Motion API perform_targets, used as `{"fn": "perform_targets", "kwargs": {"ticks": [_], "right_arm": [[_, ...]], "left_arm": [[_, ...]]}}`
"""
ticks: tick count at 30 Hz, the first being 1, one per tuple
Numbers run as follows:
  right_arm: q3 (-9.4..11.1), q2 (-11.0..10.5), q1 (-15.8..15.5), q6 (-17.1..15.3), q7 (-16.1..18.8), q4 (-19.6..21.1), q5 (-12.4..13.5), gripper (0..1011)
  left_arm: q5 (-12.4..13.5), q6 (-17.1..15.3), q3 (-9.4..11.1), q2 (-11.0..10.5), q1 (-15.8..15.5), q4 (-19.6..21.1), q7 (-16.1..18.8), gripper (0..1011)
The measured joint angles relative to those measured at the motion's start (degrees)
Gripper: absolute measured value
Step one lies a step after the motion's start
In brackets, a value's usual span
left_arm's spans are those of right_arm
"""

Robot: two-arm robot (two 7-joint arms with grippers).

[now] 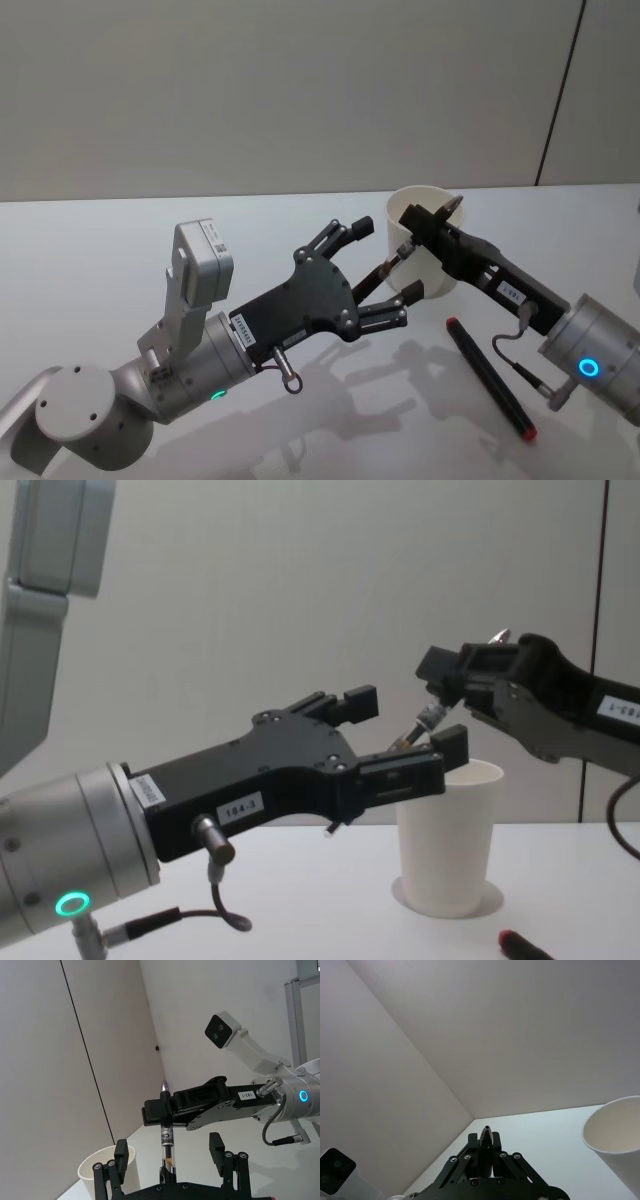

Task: Place the pen into the pen holder.

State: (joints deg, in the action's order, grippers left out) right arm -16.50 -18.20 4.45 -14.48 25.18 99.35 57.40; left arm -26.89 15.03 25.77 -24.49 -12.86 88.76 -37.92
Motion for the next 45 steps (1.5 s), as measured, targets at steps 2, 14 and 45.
{"fn": "perform_targets", "kwargs": {"ticks": [2, 14, 45], "right_arm": [[0.0, -0.1, 0.0, 0.4, 0.0, 0.0, -0.5, 134], [0.1, -0.7, 0.3, 4.8, -1.9, 0.0, -4.5, 134], [1.8, -0.3, 4.1, 25.3, -8.7, -1.0, -23.8, 134]], "left_arm": [[0.0, 0.0, 0.0, 0.0, 0.0, 0.0, 0.0, 1001], [0.0, 0.0, 0.0, 0.0, 0.0, 0.0, 0.0, 1001], [0.0, 0.0, 0.0, 0.0, 0.0, 0.0, 0.0, 1001]]}}
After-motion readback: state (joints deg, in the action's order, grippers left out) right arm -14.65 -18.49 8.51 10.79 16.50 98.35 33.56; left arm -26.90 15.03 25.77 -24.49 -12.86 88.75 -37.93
